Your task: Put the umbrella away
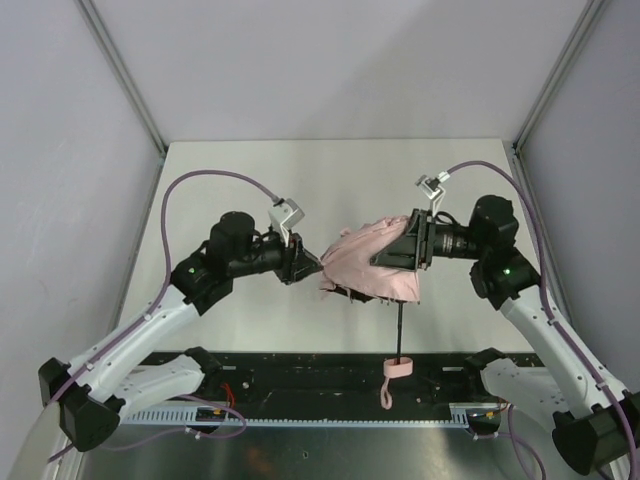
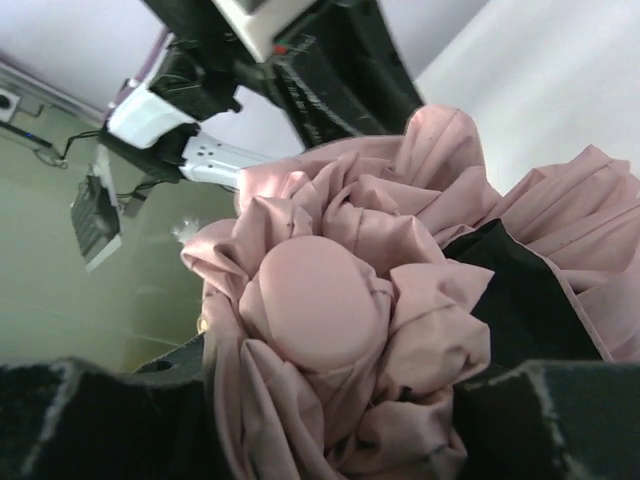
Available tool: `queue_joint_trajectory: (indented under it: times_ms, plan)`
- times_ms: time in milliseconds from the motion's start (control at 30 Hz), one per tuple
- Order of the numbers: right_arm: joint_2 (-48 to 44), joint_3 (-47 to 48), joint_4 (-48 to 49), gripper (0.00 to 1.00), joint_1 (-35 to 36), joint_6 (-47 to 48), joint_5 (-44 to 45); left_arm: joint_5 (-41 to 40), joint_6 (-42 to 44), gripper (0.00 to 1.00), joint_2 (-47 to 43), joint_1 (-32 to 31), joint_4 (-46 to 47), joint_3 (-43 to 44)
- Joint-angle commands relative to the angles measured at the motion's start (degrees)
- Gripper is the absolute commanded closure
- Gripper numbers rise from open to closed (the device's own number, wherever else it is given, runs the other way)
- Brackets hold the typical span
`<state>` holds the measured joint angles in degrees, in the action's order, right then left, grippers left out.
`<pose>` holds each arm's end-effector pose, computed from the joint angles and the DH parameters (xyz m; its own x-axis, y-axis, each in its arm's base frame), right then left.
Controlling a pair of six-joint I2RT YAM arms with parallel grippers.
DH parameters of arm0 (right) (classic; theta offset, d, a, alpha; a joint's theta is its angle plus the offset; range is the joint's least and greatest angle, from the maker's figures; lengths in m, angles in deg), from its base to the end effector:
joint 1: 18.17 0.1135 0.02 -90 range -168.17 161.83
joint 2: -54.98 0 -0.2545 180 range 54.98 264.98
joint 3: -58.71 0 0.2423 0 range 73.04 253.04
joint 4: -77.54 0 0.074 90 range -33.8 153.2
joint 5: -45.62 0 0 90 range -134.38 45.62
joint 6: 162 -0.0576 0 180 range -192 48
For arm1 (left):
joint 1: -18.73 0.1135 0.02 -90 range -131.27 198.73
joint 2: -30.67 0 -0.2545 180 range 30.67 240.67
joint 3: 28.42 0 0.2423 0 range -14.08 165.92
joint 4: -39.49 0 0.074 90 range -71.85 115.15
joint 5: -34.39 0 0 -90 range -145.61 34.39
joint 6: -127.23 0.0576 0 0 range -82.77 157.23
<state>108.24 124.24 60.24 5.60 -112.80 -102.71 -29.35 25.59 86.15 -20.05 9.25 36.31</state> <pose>0.1709 0.1288 0.3598 -0.7060 0.0639 -0.7053 -0.6951 0.1281 0.7074 0.1651 -0.1653 0.3171 -0.4518 0.1309 -0.8825 0.8092 0.4766 -0.3436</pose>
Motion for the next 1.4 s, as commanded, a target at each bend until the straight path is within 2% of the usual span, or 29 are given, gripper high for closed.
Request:
queue_joint_trajectory:
  times_ms: [0, 133, 200, 300, 467, 567, 633, 733, 867, 967, 1067, 1233, 1367]
  plan:
    - [-3.5, 4.4, 8.0, 1.00, -1.4, -5.7, -7.6, -5.7, 2.3, 0.59, -2.9, 1.5, -6.5, 0.0]
    - [-3.1, 5.1, 5.3, 1.00, -1.7, -0.3, -3.2, -9.7, -0.9, 0.32, -7.8, 1.5, -6.9, 0.7]
    - [-2.4, 7.9, -3.1, 1.00, -1.9, 7.1, 2.5, -14.5, -2.9, 0.24, -11.5, 1.4, -7.4, 0.4]
    - [-0.1, 13.1, -14.6, 1.00, -1.9, 16.9, 16.9, -22.9, -4.4, 0.16, -17.5, 1.5, -8.5, 0.0]
    - [6.2, 19.4, -17.9, 1.00, -1.4, 26.1, 50.1, -35.8, -6.4, 0.07, -25.6, 1.5, -9.0, -1.3]
    - [12.4, 23.8, -15.2, 1.00, -0.6, 35.1, 71.1, -37.0, -8.0, 0.05, -27.1, 1.4, -8.7, -1.4]
    - [16.7, 25.7, -9.3, 1.00, 0.6, 44.3, 82.0, -35.5, -8.2, 0.05, -26.7, 1.5, -8.5, -1.2]
    - [24.1, 28.4, -1.0, 1.00, 3.3, 59.6, 94.6, -33.4, -8.3, 0.05, -26.2, 1.4, -8.4, -0.9]
    - [36.2, 29.0, 10.0, 1.00, 9.1, 81.7, 106.7, -31.2, -8.8, 0.04, -26.6, 1.4, -8.1, -1.3]
    - [45.6, 28.3, 16.6, 1.00, 13.7, 93.7, 111.9, -31.6, -7.1, 0.04, -27.8, 1.5, -8.1, -1.6]
    - [53.9, 28.2, 21.2, 1.00, 18.7, 98.4, 114.7, -35.3, -5.9, 0.04, -30.0, 1.5, -8.8, -2.2]
    - [63.5, 28.0, 15.2, 1.00, 27.0, 90.6, 112.8, -39.8, -9.3, 0.04, -36.5, 1.5, -8.9, -6.5]
    - [68.9, 28.0, 6.8, 1.00, 31.9, 80.6, 108.9, -40.1, -13.0, 0.04, -39.1, 1.4, -8.6, -9.8]
